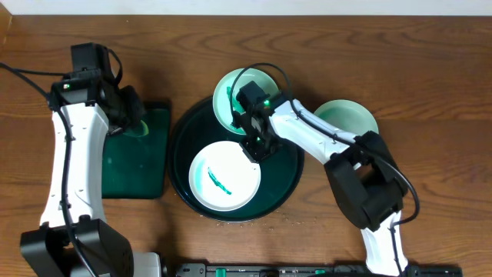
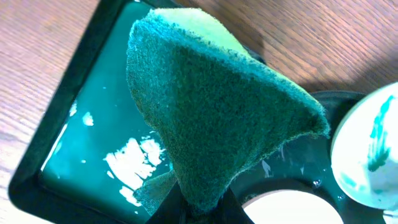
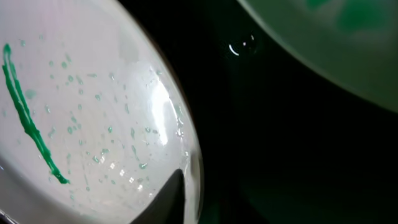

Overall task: Clean dirty plates on tray and stack at the side
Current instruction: 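Scrub the held plate with the sponge in the left gripper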

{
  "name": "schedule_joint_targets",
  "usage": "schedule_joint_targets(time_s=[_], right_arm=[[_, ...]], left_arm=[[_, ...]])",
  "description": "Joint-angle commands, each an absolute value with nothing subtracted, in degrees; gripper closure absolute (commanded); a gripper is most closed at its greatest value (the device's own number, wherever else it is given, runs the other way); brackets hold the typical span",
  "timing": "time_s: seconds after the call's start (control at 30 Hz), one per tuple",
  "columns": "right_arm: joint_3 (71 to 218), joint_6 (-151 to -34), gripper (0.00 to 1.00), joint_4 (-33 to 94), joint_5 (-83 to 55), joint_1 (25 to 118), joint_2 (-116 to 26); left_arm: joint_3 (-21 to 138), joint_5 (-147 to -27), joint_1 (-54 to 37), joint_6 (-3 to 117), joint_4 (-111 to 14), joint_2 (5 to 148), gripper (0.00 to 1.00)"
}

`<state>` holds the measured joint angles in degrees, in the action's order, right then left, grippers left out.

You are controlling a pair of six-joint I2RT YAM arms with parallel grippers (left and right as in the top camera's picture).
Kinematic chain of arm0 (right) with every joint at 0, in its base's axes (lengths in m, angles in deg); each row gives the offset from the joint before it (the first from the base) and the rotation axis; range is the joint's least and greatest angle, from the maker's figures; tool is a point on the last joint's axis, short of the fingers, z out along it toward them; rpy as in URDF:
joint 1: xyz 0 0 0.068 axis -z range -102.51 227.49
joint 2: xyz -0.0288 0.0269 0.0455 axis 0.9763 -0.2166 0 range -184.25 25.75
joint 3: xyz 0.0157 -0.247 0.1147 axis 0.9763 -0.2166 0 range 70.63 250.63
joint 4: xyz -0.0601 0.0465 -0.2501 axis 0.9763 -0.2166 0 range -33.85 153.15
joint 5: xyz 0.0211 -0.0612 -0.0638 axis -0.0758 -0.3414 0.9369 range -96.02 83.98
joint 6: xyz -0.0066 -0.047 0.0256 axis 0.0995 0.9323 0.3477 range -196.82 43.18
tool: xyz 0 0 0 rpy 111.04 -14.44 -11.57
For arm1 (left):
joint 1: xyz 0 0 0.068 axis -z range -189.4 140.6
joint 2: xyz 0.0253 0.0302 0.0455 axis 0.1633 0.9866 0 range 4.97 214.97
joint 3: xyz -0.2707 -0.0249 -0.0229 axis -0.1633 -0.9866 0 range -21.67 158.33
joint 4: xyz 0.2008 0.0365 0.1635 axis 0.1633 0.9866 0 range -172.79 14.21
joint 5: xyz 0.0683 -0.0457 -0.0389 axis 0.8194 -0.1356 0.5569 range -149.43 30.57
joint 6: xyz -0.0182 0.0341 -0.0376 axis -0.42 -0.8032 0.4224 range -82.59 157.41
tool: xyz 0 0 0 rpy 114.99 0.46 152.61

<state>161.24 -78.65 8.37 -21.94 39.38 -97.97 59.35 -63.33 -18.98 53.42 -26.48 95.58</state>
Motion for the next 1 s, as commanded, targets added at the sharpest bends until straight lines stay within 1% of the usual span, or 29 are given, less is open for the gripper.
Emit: schedule_joint_targets(time_s=[0.0,0.03,0.1,0.17,0.2,0.23,0.27,0.3,0.4,0.53,0.6,0.7,0.8,0.97], right_arm=[[163.9,-77.6,0.94,7.1,-22.4,39.4,-99.9],[164.1,-77.6,0.99,7.0,-22.4,39.4,-100.1],[164.5,-78.5,0.99,6.5,-22.4,39.4,-100.1],[165.4,-82.1,0.99,5.2,-22.7,39.5,-100.1],[165.7,-87.7,0.99,5.0,-23.2,39.5,-100.0],[165.7,-90.6,0.99,5.0,-23.2,39.5,-99.9],[165.5,-98.1,0.99,5.1,-23.0,39.3,-99.9],[165.3,-102.2,0.99,5.6,-22.9,38.9,-99.9],[164.4,-106.2,0.99,6.1,-19.5,37.7,-99.9],[163.2,-108.1,0.99,6.9,-19.4,38.0,-100.0],[162.3,-108.1,0.99,7.6,-19.8,38.7,-100.0],[161.1,-108.1,0.99,8.8,-21.0,39.1,-100.0],[160.7,-108.1,0.99,9.4,-22.1,39.7,-100.0],[160.4,-108.1,0.99,9.6,-22.6,39.8,-100.0]], left_arm=[[59.2,-63.0,-17.3,52.3,-27.0,95.6,0.93],[59.2,-63.0,-16.9,52.3,-27.1,95.6,0.93],[59.2,-63.0,-16.2,52.3,-27.3,95.6,0.93],[59.2,-63.0,-15.8,52.3,-27.3,95.6,0.93],[59.2,-63.0,-15.5,52.3,-27.3,95.6,0.93],[59.2,-63.0,-15.2,52.5,-27.2,95.6,0.93],[59.2,-63.0,-14.7,52.5,-27.0,95.6,0.93],[59.2,-63.0,-14.2,52.7,-26.7,95.6,0.93],[59.1,-63.0,-12.7,54.0,-26.0,95.6,0.93],[57.9,-63.0,-10.2,57.6,-25.2,95.6,0.93],[55.2,-63.0,-7.9,61.2,-25.3,95.6,0.93],[52.2,-63.0,-5.6,62.8,-26.1,95.7,0.93],[47.8,-63.5,-2.4,64.8,-27.9,95.7,0.93],[39.9,-68.0,3.5,68.8,-33.9,95.7,0.93]])
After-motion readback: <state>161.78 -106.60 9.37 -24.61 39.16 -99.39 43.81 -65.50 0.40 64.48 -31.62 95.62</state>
